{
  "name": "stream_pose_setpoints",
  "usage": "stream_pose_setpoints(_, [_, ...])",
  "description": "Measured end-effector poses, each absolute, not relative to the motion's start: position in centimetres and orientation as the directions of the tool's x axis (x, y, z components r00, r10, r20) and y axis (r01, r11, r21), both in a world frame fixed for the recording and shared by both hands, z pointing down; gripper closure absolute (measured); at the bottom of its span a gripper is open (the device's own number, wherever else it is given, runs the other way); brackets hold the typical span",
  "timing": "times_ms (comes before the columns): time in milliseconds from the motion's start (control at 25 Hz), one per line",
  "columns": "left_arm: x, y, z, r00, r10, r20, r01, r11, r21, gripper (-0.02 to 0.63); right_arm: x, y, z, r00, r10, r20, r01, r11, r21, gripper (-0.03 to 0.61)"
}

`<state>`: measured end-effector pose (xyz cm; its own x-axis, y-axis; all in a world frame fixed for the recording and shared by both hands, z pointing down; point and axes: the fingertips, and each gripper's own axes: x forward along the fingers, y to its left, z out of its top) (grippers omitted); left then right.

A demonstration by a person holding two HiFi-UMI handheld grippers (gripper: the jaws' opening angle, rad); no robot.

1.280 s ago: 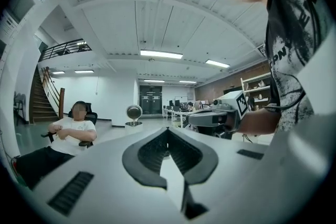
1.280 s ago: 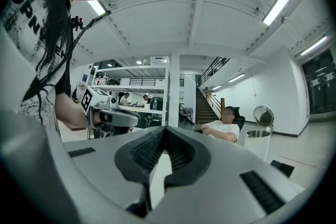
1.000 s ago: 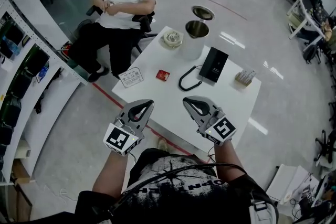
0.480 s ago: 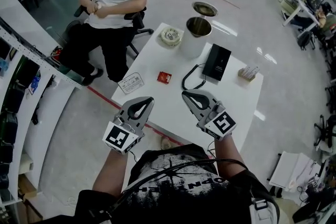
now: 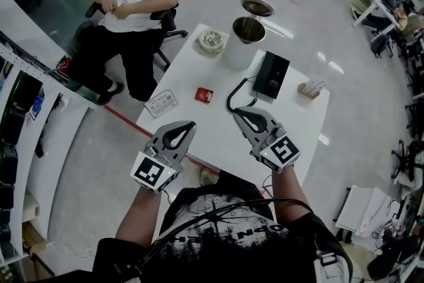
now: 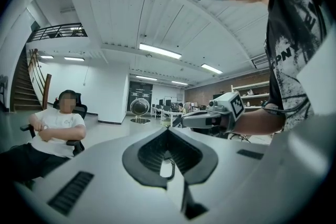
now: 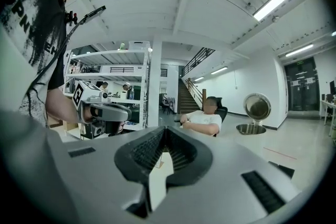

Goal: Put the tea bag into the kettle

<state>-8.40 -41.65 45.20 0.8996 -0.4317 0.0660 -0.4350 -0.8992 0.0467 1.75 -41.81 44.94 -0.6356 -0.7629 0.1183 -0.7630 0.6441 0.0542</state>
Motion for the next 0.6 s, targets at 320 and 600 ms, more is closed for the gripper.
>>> stream_pose_setpoints(320, [-8.0, -42.6, 47.4, 0.892, -0.441, 0.103, -0.449, -0.891, 0.073, 0.601, 2.3, -45.2, 50.1, -0.637, -0.739, 0.22, -0.755, 0.656, 0.014, 0.566])
stream_pose_setpoints(600, [-7.4, -44.1, 48.3, 0.873, -0.469, 0.136, -0.483, -0.87, 0.098, 0.601, 1.8, -49.5, 55.8, -0.644, -0.699, 0.312, -0.745, 0.665, -0.048, 0.499])
